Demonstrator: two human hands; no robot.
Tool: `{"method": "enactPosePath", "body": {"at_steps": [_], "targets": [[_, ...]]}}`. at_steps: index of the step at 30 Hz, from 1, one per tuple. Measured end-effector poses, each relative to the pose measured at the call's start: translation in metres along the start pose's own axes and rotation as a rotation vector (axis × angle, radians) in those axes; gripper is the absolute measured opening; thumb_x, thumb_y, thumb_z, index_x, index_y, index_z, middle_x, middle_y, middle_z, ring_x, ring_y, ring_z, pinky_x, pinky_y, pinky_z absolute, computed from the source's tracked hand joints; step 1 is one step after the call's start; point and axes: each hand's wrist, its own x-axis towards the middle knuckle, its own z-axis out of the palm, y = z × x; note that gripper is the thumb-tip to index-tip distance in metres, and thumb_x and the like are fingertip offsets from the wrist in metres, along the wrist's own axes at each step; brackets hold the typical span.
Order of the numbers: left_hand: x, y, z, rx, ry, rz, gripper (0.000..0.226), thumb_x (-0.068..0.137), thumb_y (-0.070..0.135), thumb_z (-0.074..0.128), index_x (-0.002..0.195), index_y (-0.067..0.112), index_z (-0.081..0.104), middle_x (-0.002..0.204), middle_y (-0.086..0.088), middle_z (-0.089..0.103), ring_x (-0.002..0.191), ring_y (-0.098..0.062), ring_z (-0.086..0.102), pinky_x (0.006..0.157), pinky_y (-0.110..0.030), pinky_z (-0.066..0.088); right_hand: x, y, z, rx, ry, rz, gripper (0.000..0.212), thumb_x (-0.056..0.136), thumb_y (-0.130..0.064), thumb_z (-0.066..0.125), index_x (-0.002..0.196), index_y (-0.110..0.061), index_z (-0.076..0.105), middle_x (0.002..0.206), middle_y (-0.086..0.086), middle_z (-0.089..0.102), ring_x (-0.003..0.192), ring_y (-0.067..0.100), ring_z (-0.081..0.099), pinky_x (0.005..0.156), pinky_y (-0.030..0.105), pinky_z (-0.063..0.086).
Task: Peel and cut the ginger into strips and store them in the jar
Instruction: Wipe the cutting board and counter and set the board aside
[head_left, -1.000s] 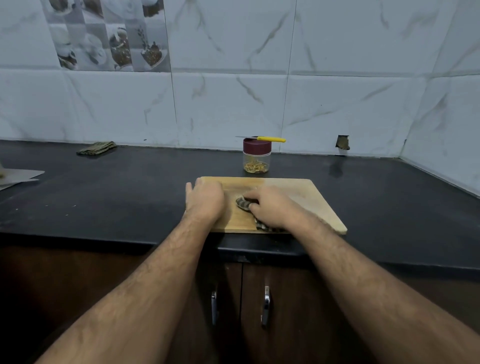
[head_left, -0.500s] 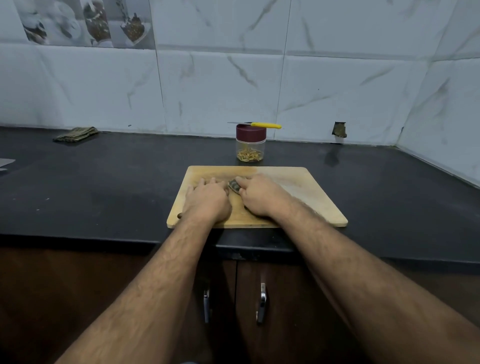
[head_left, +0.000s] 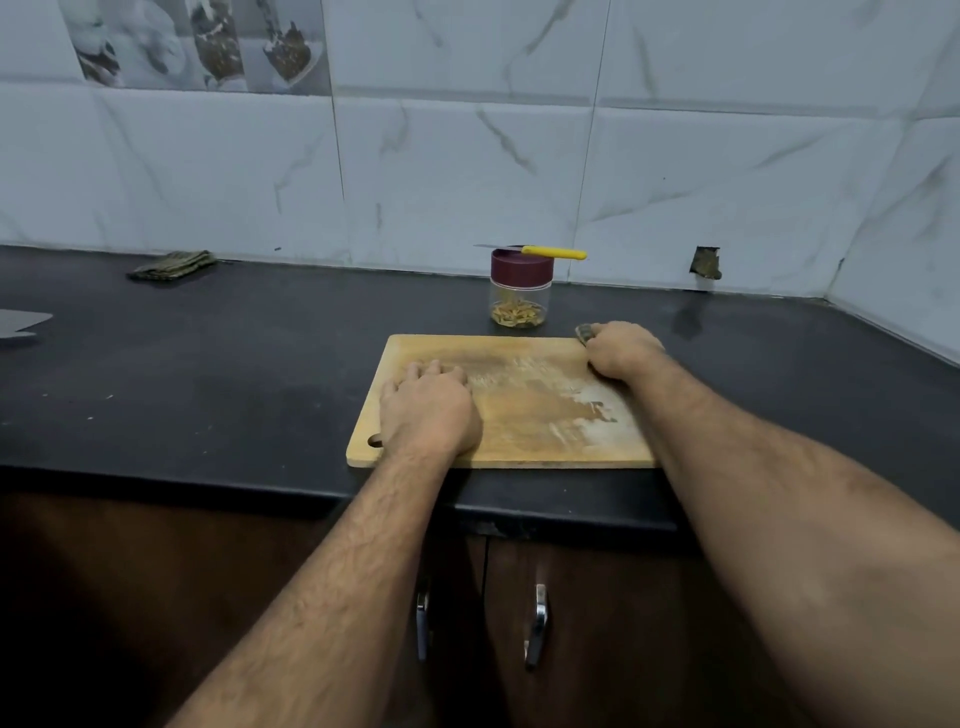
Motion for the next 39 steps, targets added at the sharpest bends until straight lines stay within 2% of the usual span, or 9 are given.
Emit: {"method": "enactPosePath", "body": {"at_steps": [2, 7, 12, 16, 19, 25, 28, 32, 39], "targets": [[0.001, 0.002, -0.001, -0.017, -0.013, 0.015, 0.043, 0.104, 0.029, 0.027, 0.142, 0.024, 0.046, 0.157, 0.000, 0.033, 0.144, -0.023, 0.026, 0.116, -0.046, 0.023, -0.006, -0.021, 0.001, 0.035, 0.022, -0.070, 0.036, 0.097, -0.022, 0.040, 0.125, -0.021, 0.064, 0.130, 0.006, 0.062, 0.117, 0.029, 0.057, 0.094, 0.036, 0.050], [-0.001, 0.002, -0.003, -0.030, -0.028, -0.008, 0.045, 0.104, 0.037, 0.026, 0.142, 0.026, 0.048, 0.159, 0.001, 0.030, 0.145, -0.021, 0.025, 0.117, -0.045, 0.021, -0.035, -0.087, 0.013, 0.091, 0.039, -0.290, 0.043, 0.099, -0.022, 0.038, 0.138, -0.029, 0.054, 0.133, 0.002, 0.059, 0.119, 0.027, 0.055, 0.092, 0.036, 0.048], [-0.001, 0.001, -0.002, -0.045, -0.049, -0.031, 0.045, 0.104, 0.038, 0.025, 0.143, 0.029, 0.046, 0.160, 0.003, 0.028, 0.146, -0.020, 0.023, 0.118, -0.045, 0.020, -0.012, -0.011, 0.002, 0.071, -0.010, -0.117, 0.036, 0.098, -0.024, 0.044, 0.129, -0.023, 0.064, 0.128, 0.005, 0.065, 0.113, 0.025, 0.061, 0.088, 0.031, 0.048], [0.000, 0.002, 0.000, -0.038, -0.027, -0.051, 0.046, 0.104, 0.039, 0.025, 0.145, 0.030, 0.044, 0.160, 0.002, 0.028, 0.146, -0.021, 0.024, 0.118, -0.046, 0.020, -0.007, 0.041, -0.009, 0.044, -0.053, -0.008, 0.044, 0.101, -0.019, 0.038, 0.143, -0.021, 0.050, 0.140, 0.011, 0.055, 0.123, 0.032, 0.053, 0.096, 0.035, 0.045], [0.002, 0.004, 0.001, -0.029, -0.005, -0.065, 0.044, 0.104, 0.039, 0.026, 0.141, 0.030, 0.048, 0.155, 0.003, 0.036, 0.141, -0.021, 0.031, 0.116, -0.047, 0.023, -0.013, 0.036, -0.007, 0.085, -0.030, -0.034, 0.047, 0.100, -0.014, 0.037, 0.145, -0.020, 0.048, 0.142, 0.009, 0.053, 0.125, 0.030, 0.051, 0.094, 0.033, 0.043], [0.000, 0.005, 0.000, -0.030, 0.010, -0.080, 0.041, 0.104, 0.035, 0.028, 0.138, 0.029, 0.052, 0.148, 0.003, 0.045, 0.135, -0.020, 0.036, 0.111, -0.044, 0.026, -0.049, 0.014, -0.009, 0.010, -0.010, -0.176, 0.041, 0.097, -0.013, 0.045, 0.133, -0.026, 0.059, 0.124, 0.005, 0.064, 0.108, 0.025, 0.058, 0.079, 0.030, 0.046], [-0.002, 0.007, -0.003, -0.035, 0.002, -0.082, 0.041, 0.104, 0.034, 0.030, 0.138, 0.029, 0.052, 0.147, 0.003, 0.046, 0.135, -0.019, 0.036, 0.110, -0.043, 0.026, -0.076, 0.001, -0.002, 0.032, -0.020, -0.301, 0.044, 0.098, -0.014, 0.047, 0.136, -0.032, 0.056, 0.132, 0.002, 0.061, 0.116, 0.025, 0.056, 0.086, 0.027, 0.043], [-0.004, 0.007, -0.006, -0.072, -0.003, -0.069, 0.041, 0.105, 0.036, 0.030, 0.142, 0.032, 0.049, 0.153, 0.004, 0.040, 0.140, -0.017, 0.032, 0.114, -0.044, 0.023, -0.122, -0.005, 0.004, 0.048, -0.015, -0.427, 0.047, 0.100, -0.020, 0.043, 0.145, -0.033, 0.046, 0.146, -0.003, 0.051, 0.128, 0.024, 0.050, 0.105, 0.036, 0.042], [-0.001, 0.008, -0.006, -0.055, 0.000, -0.054, 0.042, 0.105, 0.038, 0.029, 0.141, 0.032, 0.049, 0.152, 0.003, 0.042, 0.140, -0.019, 0.032, 0.114, -0.046, 0.023, -0.189, -0.005, -0.005, 0.116, 0.054, -0.616, 0.046, 0.101, -0.020, 0.043, 0.146, -0.031, 0.046, 0.152, -0.013, 0.043, 0.137, 0.015, 0.041, 0.109, 0.037, 0.038]]}}
